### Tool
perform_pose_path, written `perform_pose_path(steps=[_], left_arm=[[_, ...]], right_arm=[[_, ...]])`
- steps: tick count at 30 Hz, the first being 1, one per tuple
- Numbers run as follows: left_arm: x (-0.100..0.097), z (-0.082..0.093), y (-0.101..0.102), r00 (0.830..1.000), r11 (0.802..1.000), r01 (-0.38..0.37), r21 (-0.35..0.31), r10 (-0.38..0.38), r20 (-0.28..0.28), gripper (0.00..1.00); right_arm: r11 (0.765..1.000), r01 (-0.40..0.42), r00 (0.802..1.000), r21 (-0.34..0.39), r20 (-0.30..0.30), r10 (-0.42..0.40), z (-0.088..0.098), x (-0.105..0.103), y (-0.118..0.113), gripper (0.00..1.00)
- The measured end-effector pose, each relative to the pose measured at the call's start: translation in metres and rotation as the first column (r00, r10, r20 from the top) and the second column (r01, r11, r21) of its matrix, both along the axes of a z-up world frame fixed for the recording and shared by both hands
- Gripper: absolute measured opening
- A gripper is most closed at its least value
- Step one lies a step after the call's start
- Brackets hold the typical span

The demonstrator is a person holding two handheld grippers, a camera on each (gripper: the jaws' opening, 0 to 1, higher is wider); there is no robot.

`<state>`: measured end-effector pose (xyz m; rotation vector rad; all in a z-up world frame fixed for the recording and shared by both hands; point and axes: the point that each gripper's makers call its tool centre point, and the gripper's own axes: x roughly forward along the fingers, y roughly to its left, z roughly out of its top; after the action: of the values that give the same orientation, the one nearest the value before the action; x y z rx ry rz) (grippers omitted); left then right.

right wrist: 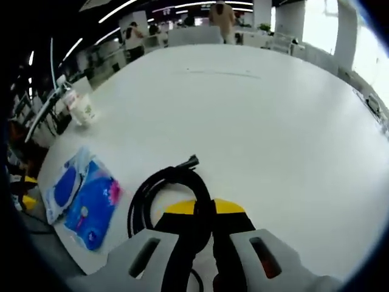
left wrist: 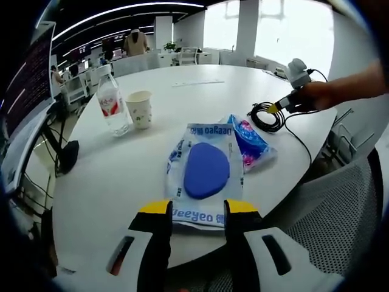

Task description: Arrange the tabletop items into an orderly group along one side of the table until the central work area is clear of visible clutter.

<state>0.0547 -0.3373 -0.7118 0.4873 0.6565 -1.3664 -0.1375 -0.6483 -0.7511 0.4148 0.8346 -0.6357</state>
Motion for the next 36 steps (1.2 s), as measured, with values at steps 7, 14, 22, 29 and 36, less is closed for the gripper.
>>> perform_pose_path(steps=[7, 14, 22, 29, 36], left_arm=[[0.000, -0.001, 0.000, 1.000, 1.000, 0.003, 0.007, -0.003, 0.003, 0.32], [0.001, -0.002, 0.001, 1.000, 1.000, -0.006, 0.011, 0.005, 0.004, 0.32], [0.002, -0.003, 0.002, 1.000, 1.000, -0.013, 0.015, 0.013, 0.003, 0.32], [0.001, -0.003, 0.003, 1.000, 1.000, -0.015, 0.017, 0.015, 0.004, 0.32], [0.001, -0.003, 0.002, 1.000, 1.000, -0.018, 0.018, 0.018, 0.000, 0.32]], right_arm=[[1.000, 0.020, 1.000, 0.011, 0.008, -0.020, -0.005, 0.000, -0.001, 0.08], [0.999, 0.031, 0.999, 0.010, 0.019, -0.032, -0.006, -0.002, -0.001, 0.12], [1.000, 0.021, 0.999, 0.013, 0.027, -0.022, -0.002, -0.007, -0.004, 0.16], [1.000, 0.026, 0.999, 0.005, 0.042, -0.026, 0.003, -0.012, -0.005, 0.17], [0.998, 0.050, 0.997, 0.027, 0.063, -0.052, 0.002, -0.018, -0.004, 0.17]])
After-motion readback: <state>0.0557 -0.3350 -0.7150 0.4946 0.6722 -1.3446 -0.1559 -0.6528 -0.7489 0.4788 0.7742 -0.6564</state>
